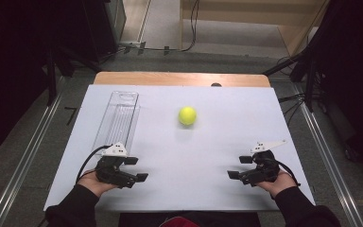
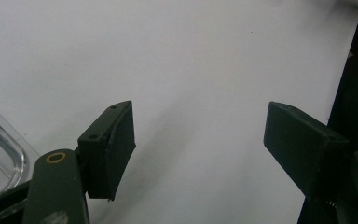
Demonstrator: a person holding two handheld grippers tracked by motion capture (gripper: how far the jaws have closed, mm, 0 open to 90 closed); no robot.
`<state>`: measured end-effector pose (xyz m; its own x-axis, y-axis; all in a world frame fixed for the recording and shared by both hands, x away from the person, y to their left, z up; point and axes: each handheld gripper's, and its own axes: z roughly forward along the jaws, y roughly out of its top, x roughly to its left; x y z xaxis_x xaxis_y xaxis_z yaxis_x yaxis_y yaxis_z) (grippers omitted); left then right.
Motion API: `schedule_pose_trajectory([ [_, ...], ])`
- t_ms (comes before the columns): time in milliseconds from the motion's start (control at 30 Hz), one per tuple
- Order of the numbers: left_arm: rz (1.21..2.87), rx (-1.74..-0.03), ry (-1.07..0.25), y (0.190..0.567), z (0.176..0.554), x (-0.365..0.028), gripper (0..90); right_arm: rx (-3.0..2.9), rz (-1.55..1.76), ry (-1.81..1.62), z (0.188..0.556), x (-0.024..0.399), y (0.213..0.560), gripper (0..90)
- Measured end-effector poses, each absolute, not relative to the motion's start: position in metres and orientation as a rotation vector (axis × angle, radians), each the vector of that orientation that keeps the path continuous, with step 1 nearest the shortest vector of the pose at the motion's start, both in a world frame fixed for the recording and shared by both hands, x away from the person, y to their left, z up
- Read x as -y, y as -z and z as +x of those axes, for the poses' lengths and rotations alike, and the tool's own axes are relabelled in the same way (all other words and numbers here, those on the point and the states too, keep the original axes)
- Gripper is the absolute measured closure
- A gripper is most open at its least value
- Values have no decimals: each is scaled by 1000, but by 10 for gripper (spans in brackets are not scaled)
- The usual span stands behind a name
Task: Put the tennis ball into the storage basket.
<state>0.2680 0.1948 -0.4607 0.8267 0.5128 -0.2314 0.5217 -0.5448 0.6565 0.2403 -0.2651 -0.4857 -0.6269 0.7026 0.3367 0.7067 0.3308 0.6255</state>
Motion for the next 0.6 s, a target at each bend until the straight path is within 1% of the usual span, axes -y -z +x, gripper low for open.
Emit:
schedule_pose_trajectory([
  [600, 2250, -753, 19, 461, 269, -195, 254, 2552, -1363, 1184, 241, 264, 487, 115],
])
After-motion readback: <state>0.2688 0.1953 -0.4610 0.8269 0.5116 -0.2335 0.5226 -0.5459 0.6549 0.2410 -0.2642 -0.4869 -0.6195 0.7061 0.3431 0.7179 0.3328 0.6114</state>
